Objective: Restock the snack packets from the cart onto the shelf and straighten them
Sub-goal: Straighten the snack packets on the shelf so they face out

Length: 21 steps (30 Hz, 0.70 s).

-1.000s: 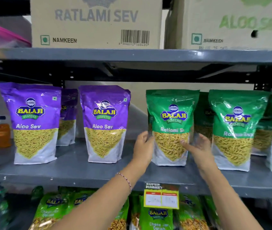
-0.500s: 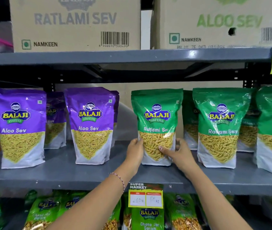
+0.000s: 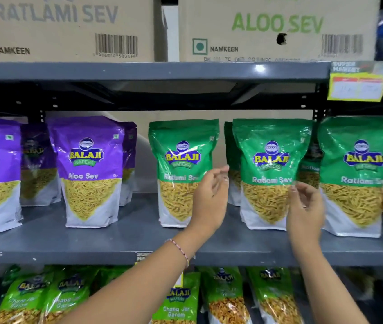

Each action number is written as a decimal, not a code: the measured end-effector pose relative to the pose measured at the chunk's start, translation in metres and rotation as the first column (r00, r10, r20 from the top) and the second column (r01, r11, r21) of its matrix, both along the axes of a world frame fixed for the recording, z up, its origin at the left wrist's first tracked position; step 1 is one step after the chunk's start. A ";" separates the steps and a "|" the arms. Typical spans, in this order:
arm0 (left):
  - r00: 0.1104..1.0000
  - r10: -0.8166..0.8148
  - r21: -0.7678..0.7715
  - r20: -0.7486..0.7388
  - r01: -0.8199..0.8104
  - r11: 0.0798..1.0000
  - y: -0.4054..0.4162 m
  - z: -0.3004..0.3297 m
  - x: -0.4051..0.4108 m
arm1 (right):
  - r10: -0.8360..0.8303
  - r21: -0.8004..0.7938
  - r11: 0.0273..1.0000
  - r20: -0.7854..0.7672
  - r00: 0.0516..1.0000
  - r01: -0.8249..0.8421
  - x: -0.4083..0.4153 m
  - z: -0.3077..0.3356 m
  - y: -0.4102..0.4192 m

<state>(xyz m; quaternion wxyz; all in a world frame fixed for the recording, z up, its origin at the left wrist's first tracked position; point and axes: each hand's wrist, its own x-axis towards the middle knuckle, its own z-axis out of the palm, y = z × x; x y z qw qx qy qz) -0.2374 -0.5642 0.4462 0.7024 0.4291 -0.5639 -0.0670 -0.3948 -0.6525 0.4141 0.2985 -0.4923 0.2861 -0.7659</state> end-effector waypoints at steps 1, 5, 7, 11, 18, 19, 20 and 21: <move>0.999 0.017 0.082 -0.047 -0.013 0.997 -0.012 -0.001 -0.008 | 0.036 0.053 0.998 -0.016 0.999 -0.035 -0.008 -0.001 -0.012; 0.955 0.168 0.342 -0.246 -0.076 0.937 -0.057 -0.011 -0.028 | 0.160 0.294 0.948 -0.112 0.981 -0.121 -0.024 -0.016 -0.054; 0.929 0.233 0.400 -0.287 -0.104 0.911 -0.071 -0.015 -0.033 | 0.209 0.368 0.919 -0.153 0.966 -0.140 -0.028 -0.024 -0.069; 0.913 0.259 0.449 -0.317 -0.096 0.888 -0.077 -0.016 -0.046 | 0.266 0.406 0.897 -0.172 0.949 -0.178 -0.033 -0.023 -0.076; 0.913 0.152 0.455 -0.377 0.040 0.890 -0.079 -0.024 -0.058 | 0.326 0.379 0.885 -0.094 0.941 -0.270 -0.032 -0.024 -0.074; 0.913 0.156 0.460 -0.376 0.038 0.887 -0.080 -0.023 -0.059 | 0.322 0.374 0.889 -0.096 0.942 -0.266 -0.033 -0.025 -0.075; 0.914 0.155 0.465 -0.374 0.041 0.884 -0.080 -0.024 -0.058 | 0.324 0.365 0.892 -0.103 0.941 -0.267 -0.033 -0.025 -0.074; 0.916 0.154 0.468 -0.371 0.041 0.883 -0.080 -0.024 -0.059 | 0.327 0.356 0.894 -0.102 0.939 -0.273 -0.033 -0.026 -0.074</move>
